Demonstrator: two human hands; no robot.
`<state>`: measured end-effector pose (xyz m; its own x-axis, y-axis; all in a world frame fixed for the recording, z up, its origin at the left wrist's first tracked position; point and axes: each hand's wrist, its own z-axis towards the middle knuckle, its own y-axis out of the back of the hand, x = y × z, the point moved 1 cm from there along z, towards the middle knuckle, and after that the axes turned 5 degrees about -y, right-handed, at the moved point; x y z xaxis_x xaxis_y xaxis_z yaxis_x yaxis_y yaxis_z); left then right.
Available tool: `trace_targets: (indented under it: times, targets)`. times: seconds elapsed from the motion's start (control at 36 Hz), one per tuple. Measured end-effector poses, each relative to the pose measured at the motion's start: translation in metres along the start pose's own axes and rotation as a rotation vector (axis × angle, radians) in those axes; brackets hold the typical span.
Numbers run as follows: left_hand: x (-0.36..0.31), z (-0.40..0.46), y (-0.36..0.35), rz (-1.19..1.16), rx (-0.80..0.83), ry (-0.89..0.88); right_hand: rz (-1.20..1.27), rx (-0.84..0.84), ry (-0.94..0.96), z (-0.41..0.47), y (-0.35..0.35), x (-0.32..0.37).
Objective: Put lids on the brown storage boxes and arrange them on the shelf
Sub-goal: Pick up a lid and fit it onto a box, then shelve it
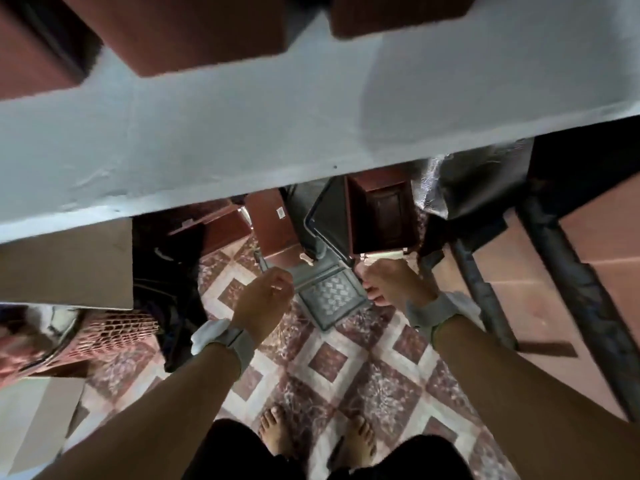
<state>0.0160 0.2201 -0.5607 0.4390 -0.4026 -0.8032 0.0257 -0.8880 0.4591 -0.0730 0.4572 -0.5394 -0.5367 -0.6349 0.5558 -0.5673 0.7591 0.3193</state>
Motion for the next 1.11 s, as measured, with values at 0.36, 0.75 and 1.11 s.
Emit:
trace_targets:
  times: [0.36,0.75,1.11]
  targets:
    - [0.104,0.145,-0.071,0.280,-0.183,-0.031,-0.266,-0.281,0.241,0.174,-0.072,-0.063]
    - [0.144,0.230,-0.101,0.475,-0.308,-0.056,-0.800,-0.599,0.391,0.262,-0.094,-0.074]
    - [0.155,0.233,-0.098,0.362,-0.336,-0.009,-0.806,-0.689,0.483,0.274,-0.096,-0.081]
